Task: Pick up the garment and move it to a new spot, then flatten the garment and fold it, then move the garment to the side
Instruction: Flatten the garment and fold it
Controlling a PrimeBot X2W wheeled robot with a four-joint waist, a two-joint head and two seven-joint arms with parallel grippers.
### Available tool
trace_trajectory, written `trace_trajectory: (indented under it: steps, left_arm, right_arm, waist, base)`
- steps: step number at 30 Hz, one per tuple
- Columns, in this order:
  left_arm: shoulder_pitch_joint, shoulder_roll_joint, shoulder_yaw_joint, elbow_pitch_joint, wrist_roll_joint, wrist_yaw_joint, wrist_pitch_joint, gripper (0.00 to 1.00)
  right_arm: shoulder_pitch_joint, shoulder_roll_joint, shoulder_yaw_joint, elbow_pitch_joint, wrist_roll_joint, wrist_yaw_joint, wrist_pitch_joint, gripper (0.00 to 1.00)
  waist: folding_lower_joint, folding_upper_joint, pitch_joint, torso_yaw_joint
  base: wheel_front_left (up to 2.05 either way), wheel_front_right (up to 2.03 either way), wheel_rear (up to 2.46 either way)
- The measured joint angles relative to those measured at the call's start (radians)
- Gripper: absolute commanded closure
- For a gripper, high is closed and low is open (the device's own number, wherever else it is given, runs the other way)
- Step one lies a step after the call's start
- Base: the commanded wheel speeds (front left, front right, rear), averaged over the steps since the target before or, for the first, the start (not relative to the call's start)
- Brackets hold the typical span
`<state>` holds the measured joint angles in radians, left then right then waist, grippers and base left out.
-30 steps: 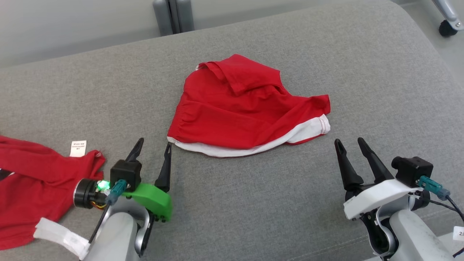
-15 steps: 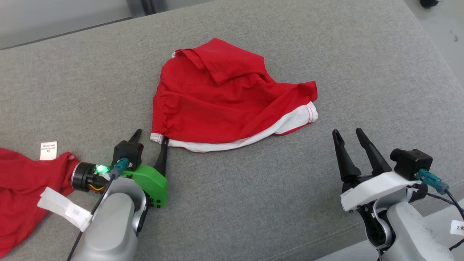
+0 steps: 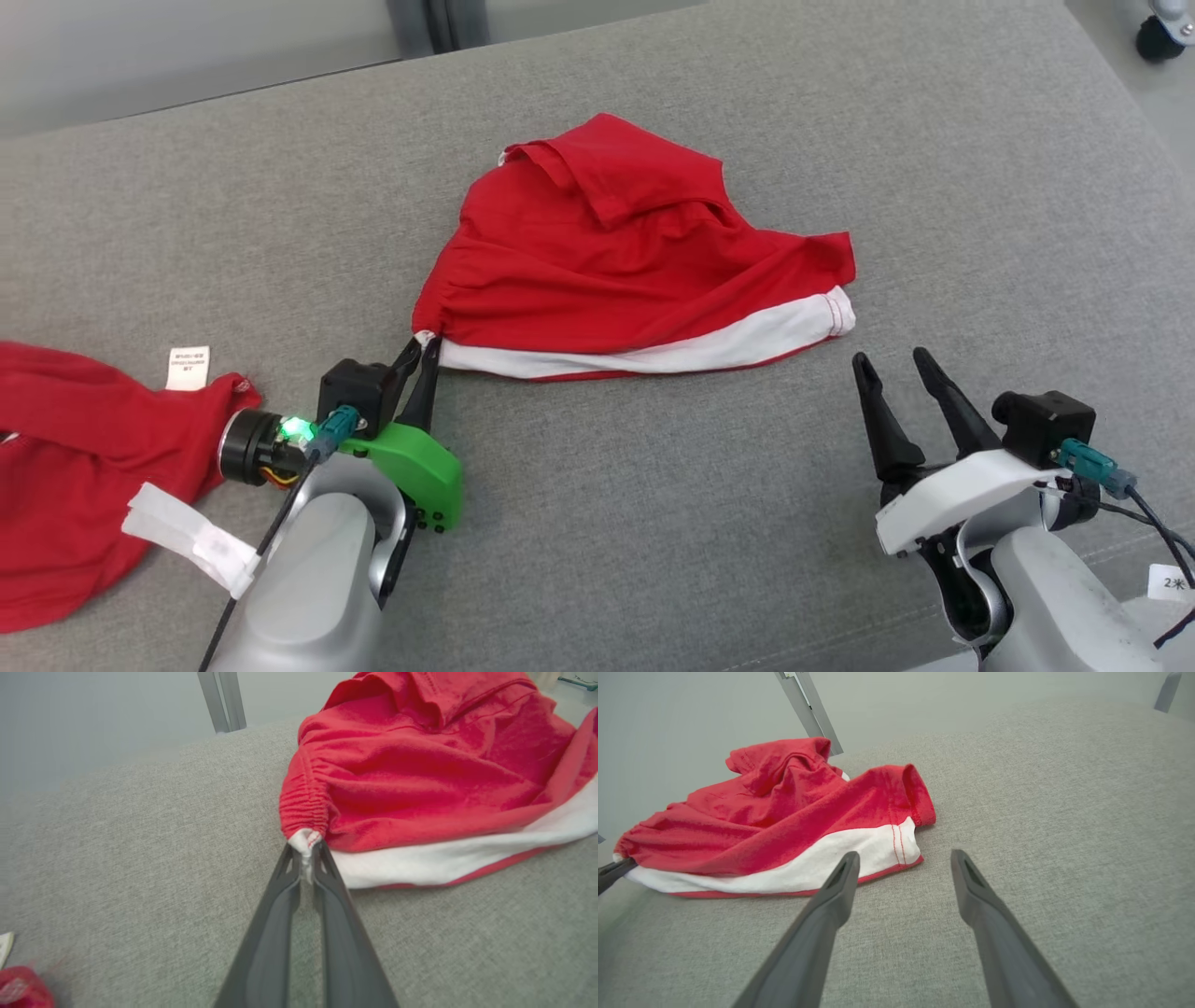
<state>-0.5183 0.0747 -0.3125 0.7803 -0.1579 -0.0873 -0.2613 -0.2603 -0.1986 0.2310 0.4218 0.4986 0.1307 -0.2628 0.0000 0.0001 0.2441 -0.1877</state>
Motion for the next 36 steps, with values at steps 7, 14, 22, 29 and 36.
trace_trajectory:
  steps: [7, 14, 22, 29, 36]
  left_arm:
    - [0.033, -0.009, -0.025, -0.064, 0.0, 0.001, -0.002, 1.0]
    - [0.047, -0.015, -0.046, -0.096, 0.0, 0.003, -0.003, 1.0]
    - [0.048, -0.016, -0.06, -0.11, 0.0, 0.003, -0.003, 1.0]
    - [0.053, -0.017, -0.066, -0.111, -0.006, 0.006, -0.003, 1.0]
    - [0.061, -0.016, -0.064, -0.106, -0.015, 0.008, -0.003, 1.0]
  right_arm:
    - [-0.094, -0.02, 0.07, 0.129, -0.009, 0.0, 0.013, 0.0]
    - [-0.182, -0.043, 0.093, 0.26, 0.023, 0.0, 0.015, 0.0]
    - [-0.243, -0.065, 0.172, 0.326, 0.11, 0.0, 0.024, 0.0]
    - [-0.259, -0.083, 0.261, 0.345, 0.171, 0.0, 0.024, 1.0]
    - [-0.259, -0.11, 0.31, 0.321, 0.207, 0.0, 0.008, 1.0]
  waist:
    - [0.0, 0.0, -0.018, 0.049]
    - [0.0, 0.0, -0.016, 0.081]
    - [0.0, 0.0, -0.004, 0.095]
    - [0.0, 0.0, -0.01, 0.1]
    - [0.0, 0.0, -0.034, 0.099]
  base:
    - [0.0, 0.0, 0.0]
    - [0.0, 0.0, 0.0]
    - [0.0, 0.0, 0.0]
    - [0.0, 0.0, 0.0]
    - [0.0, 0.0, 0.0]
